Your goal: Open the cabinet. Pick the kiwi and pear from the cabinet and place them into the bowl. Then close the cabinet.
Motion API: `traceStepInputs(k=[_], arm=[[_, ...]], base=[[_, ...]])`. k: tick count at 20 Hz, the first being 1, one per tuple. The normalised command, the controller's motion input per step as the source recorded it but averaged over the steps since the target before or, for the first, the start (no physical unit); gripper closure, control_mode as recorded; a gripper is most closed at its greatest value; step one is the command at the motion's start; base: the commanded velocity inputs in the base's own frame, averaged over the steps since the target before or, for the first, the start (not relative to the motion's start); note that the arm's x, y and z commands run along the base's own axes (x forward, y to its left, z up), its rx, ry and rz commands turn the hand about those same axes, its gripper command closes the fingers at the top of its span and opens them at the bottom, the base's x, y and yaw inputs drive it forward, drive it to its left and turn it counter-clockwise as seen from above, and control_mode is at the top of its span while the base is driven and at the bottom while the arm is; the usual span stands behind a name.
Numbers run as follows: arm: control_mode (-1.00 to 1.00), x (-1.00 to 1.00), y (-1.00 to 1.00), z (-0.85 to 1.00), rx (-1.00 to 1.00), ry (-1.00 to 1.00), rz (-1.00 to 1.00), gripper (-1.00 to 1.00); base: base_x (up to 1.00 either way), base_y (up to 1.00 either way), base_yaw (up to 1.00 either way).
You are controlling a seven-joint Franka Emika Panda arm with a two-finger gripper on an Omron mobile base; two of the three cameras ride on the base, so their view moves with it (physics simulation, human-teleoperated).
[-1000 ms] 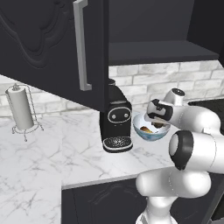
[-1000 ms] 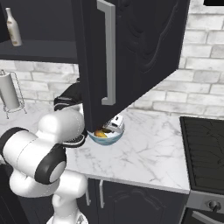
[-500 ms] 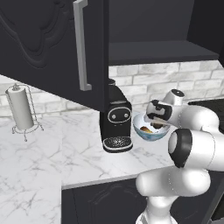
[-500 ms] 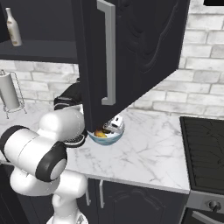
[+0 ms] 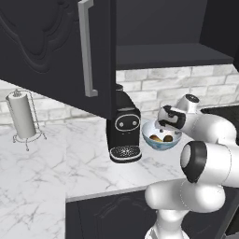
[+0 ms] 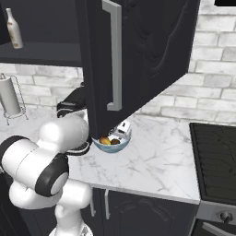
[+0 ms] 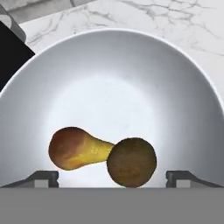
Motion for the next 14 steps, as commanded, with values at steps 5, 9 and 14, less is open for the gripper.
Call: traceStepInputs(k=[5,9,14], arm=[[-1.00,-0.46,0.00,0.58,-0.05,-0.20,0.00,-1.00],[-1.00,-0.57,0.00,0.68,-0.07,-0.18,0.00,-1.00],[-1.00,-0.61,0.04,0.59,-0.07,-0.13,0.00,-1.00]], base=[[0.00,0.00,0.00],[0.00,0.00,0.00],[0.00,0.00,0.00]])
